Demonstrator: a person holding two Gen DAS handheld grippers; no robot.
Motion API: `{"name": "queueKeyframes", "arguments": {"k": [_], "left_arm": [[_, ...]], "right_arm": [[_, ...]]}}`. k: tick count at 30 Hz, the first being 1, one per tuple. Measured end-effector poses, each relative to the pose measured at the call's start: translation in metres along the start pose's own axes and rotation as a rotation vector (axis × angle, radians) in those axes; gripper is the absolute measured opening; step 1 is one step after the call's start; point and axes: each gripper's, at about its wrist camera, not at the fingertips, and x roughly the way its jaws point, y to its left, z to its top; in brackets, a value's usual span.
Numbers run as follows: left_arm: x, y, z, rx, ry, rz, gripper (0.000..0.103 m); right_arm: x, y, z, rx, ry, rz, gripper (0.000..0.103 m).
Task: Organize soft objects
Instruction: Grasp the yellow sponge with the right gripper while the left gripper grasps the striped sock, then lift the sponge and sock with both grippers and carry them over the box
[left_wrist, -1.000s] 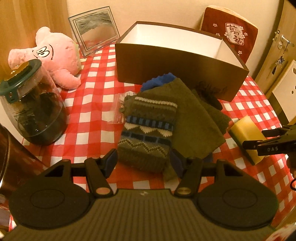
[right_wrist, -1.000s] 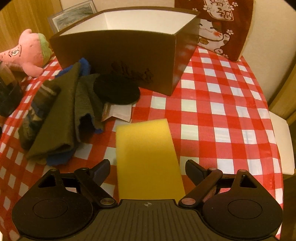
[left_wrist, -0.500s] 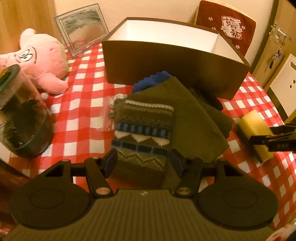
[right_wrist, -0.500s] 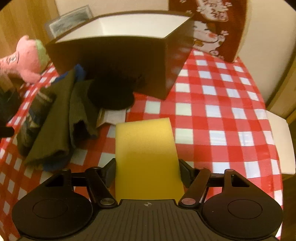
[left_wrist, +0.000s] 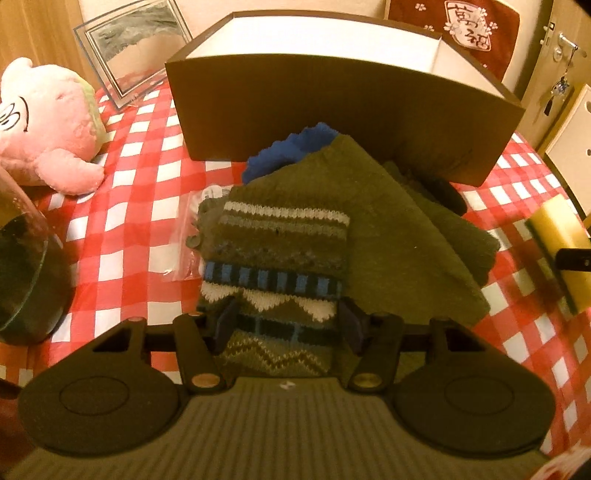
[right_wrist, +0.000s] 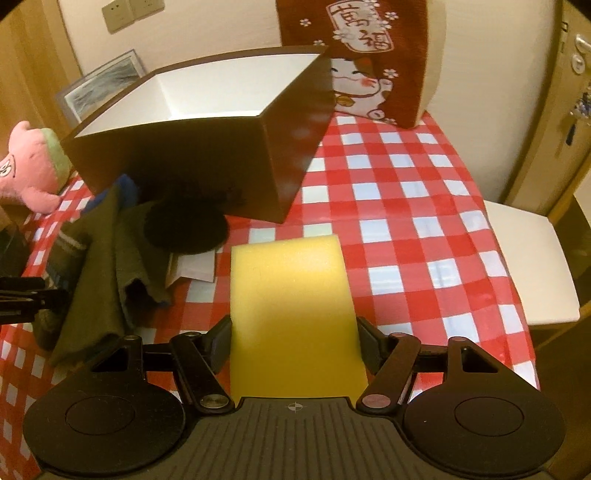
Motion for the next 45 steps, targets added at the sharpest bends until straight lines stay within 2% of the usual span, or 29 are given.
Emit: {"name": "queueKeyframes", "arguments": {"k": [4, 7, 8, 13, 25, 35, 45], "left_arm": [[0.002, 0.001, 0.0, 0.001, 0.001, -0.029, 0.04], [0.0, 0.003, -0.001, 0.008, -0.007, -0.06, 0.017], [-0.003, 0.004, -0.001, 0.007, -0.014, -0.067, 0.013], [-0.023, 0.017, -0.002, 0.001, -0.056, -0.066, 0.01], [-0.103, 0.062, 0.011, -0.051, -0.195, 0.004, 0.01], [-0.131, 0.054, 0.057, -0.051, -0.304, -0.01, 0.01], [-0.127, 0.028, 0.122, -0.002, -0.385, -0.037, 0.01]], "right_arm": [[-0.003, -0.003, -0.003, 0.017, 0.001, -0.005, 0.068], [-0.005, -0.003, -0.004, 0.022, -0.001, -0.008, 0.068], [-0.005, -0.003, -0.004, 0.022, -0.001, -0.007, 0.068], [-0.01, -0.004, -0.002, 0.024, -0.019, -0.005, 0.068], [-0.036, -0.002, 0.017, 0.014, -0.086, 0.013, 0.068], [-0.06, 0.021, 0.055, -0.061, -0.16, 0.072, 0.068], [-0.061, 0.044, 0.107, -0.108, -0.226, 0.138, 0.068]]}}
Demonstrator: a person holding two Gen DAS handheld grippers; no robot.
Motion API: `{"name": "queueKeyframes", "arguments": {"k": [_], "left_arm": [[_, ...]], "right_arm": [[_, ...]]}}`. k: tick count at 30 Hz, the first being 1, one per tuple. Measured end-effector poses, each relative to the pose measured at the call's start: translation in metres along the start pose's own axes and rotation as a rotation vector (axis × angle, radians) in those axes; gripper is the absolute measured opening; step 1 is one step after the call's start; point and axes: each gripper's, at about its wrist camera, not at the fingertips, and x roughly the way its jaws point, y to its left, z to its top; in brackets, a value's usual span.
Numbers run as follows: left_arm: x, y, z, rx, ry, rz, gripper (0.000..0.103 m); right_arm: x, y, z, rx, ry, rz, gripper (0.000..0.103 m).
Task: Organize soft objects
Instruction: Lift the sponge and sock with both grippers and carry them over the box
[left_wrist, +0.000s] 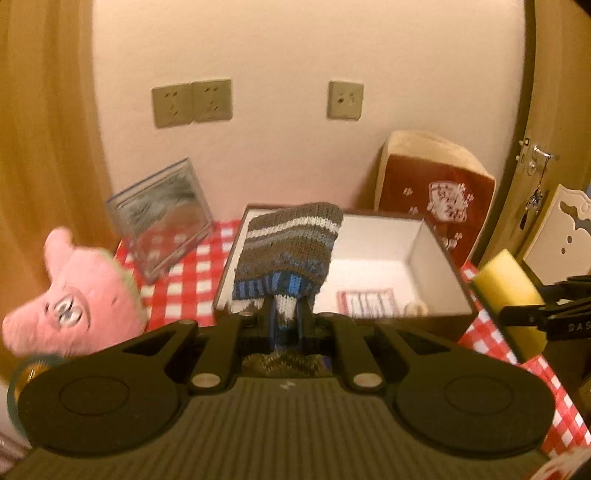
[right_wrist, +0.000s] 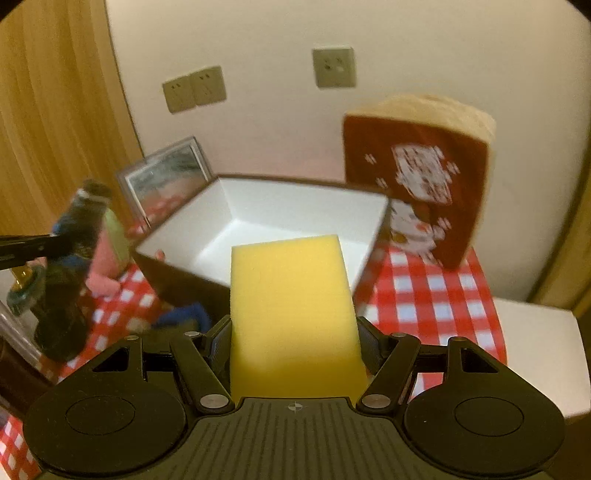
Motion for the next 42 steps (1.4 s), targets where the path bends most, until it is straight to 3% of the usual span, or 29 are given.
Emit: {"name": "queueKeyframes", "arguments": {"k": [7, 17, 26, 36, 40, 42], "left_arm": [[0.031, -0.013, 0.033, 0.019, -0.004, -0.023, 0.01], [0.089, -0.02, 0.056, 0.036, 0.067, -0.027, 0.01], [0.134, -0.016, 0.063, 0.048, 0.116, -0.017, 0.01], [0.17, -0.009, 0.068, 0.059, 0.148, -0.012, 0.011], [0.18, -0.005, 0.068, 0.05, 0.158, -0.021, 0.02], [0.184, -0.003, 0.067, 0.049, 0.166, -0.016, 0.031]], "right_arm": [[0.024, 0.01, 0.04, -0.02, -0.037, 0.033, 0.068], [0.074, 0.019, 0.077, -0.002, -0.029, 0.03, 0.068], [0.123, 0.016, 0.087, 0.023, 0.022, 0.006, 0.068], [0.152, 0.017, 0.092, 0.046, 0.05, -0.012, 0.068], [0.159, 0.016, 0.092, 0.053, 0.06, -0.02, 0.068], [0.161, 0.015, 0.091, 0.057, 0.068, -0.021, 0.068]]}}
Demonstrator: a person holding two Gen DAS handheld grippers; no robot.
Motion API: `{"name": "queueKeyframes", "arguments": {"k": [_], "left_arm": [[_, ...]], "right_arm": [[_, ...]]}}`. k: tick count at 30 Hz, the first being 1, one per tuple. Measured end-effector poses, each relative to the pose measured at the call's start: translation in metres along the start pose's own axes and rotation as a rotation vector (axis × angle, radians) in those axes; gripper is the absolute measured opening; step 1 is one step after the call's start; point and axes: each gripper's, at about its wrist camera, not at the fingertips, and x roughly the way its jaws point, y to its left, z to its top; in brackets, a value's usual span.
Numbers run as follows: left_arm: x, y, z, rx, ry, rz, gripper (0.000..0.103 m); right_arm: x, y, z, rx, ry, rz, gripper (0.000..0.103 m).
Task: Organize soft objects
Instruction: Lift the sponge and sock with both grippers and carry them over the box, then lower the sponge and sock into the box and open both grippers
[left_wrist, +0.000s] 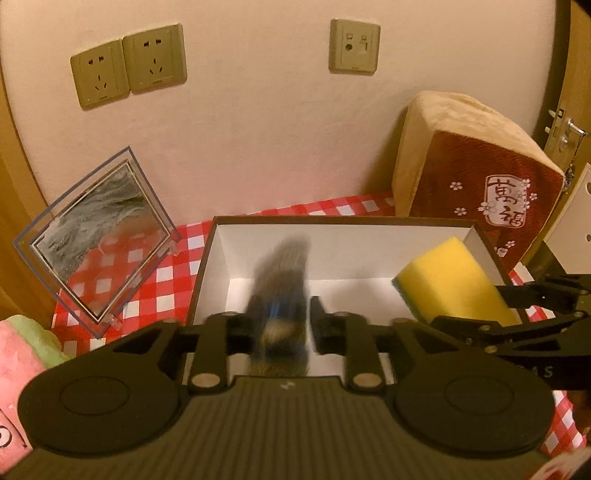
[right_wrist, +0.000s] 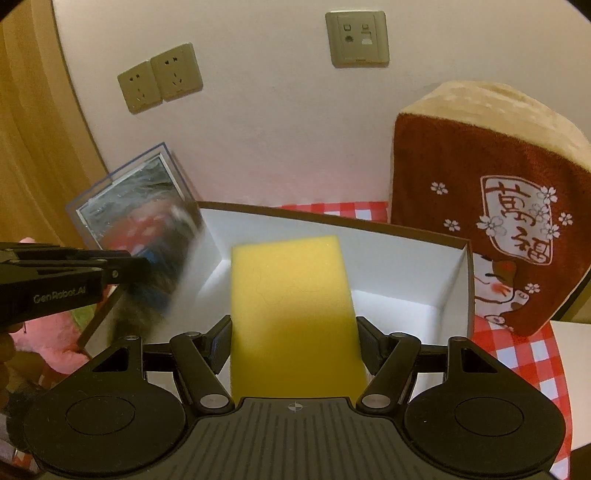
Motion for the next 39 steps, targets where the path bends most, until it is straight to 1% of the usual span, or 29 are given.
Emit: {"name": "queueKeyframes", "arguments": {"k": [1, 8, 13, 17, 20, 23, 24, 26, 30, 32, 39], "left_arm": [[0.001, 0.001, 0.0, -0.001, 0.0, 0.004, 0.034], [0.006, 0.011, -0.006, -0.029, 0.042, -0.001, 0.034], [0.004, 0.012, -0.011, -0.019, 0.058, 0.005, 0.034], [0.002, 0.015, -0.013, -0.023, 0.064, 0.006, 0.034], [-0.001, 0.016, -0.013, -0.022, 0.065, 0.009, 0.034], [-0.004, 0.016, -0.014, -0.023, 0.061, 0.005, 0.035], [-0.005, 0.016, -0.014, -0.024, 0.06, 0.005, 0.035], [-0.008, 0.016, -0.015, -0.027, 0.059, 0.002, 0.036], [-0.013, 0.014, -0.016, -0.033, 0.054, -0.006, 0.038], [-0.016, 0.014, -0.017, -0.039, 0.054, -0.008, 0.042], [-0.031, 0.007, -0.024, -0.053, 0.058, -0.009, 0.043]], "right_arm": [[0.001, 0.0, 0.0, 0.001, 0.002, -0.002, 0.068], [0.005, 0.0, -0.003, 0.002, 0.023, -0.006, 0.068], [0.009, 0.003, -0.002, 0.007, 0.035, 0.002, 0.068], [0.011, 0.007, 0.0, 0.011, 0.02, 0.006, 0.068], [0.011, 0.006, 0.004, 0.038, 0.0, 0.001, 0.073], [0.007, 0.004, 0.008, 0.043, -0.039, -0.013, 0.085], [0.005, 0.004, 0.009, 0.045, -0.049, -0.017, 0.087], [0.001, 0.002, 0.011, 0.048, -0.061, -0.017, 0.087], [-0.004, -0.002, 0.009, 0.043, -0.05, -0.016, 0.088], [-0.008, -0.003, 0.005, 0.039, -0.045, -0.013, 0.088], [-0.025, -0.01, -0.011, 0.054, -0.026, -0.006, 0.088]]}}
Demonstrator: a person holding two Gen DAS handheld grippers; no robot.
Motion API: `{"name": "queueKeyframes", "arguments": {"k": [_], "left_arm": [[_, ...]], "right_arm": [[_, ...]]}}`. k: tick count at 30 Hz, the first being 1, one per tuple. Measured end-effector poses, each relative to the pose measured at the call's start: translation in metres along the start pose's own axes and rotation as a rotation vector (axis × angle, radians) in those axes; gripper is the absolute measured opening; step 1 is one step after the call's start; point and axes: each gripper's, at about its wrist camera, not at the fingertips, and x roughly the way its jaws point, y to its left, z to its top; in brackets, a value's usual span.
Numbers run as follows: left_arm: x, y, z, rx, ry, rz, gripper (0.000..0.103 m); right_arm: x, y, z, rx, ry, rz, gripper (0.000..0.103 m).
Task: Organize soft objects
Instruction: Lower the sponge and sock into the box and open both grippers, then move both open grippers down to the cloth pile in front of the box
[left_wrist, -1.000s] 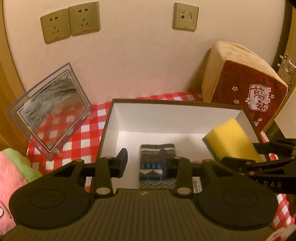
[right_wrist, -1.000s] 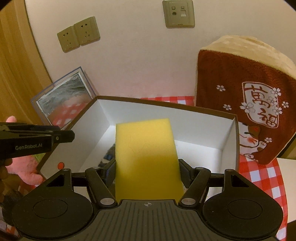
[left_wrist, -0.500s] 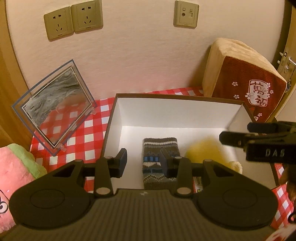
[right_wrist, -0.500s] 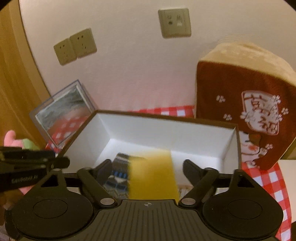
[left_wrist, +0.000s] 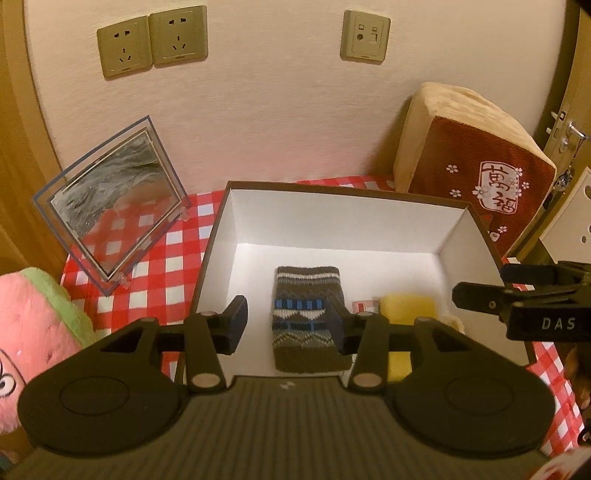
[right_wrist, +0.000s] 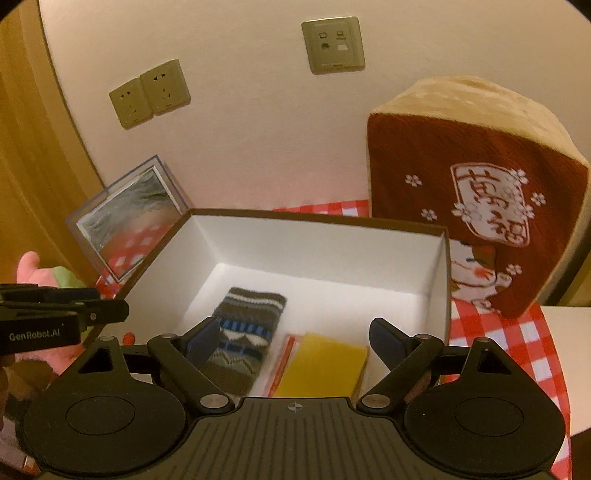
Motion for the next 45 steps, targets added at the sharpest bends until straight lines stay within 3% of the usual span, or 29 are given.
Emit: {"name": "queueKeyframes", "arguments": {"k": [24, 45], "left_arm": [[-0.095, -0.015, -0.076, -0.071, -0.014, -0.006, 0.046], [-0.106, -0.035, -0.171, -0.11, 0.134, -0.054, 0.048]], "right_arm": [[-0.099, -0.014, -0.07, 0.04, -0.009, 0.026, 0.088], [-0.132, -0.016, -0.159, 0.029, 0.111, 0.044, 0.087]]}}
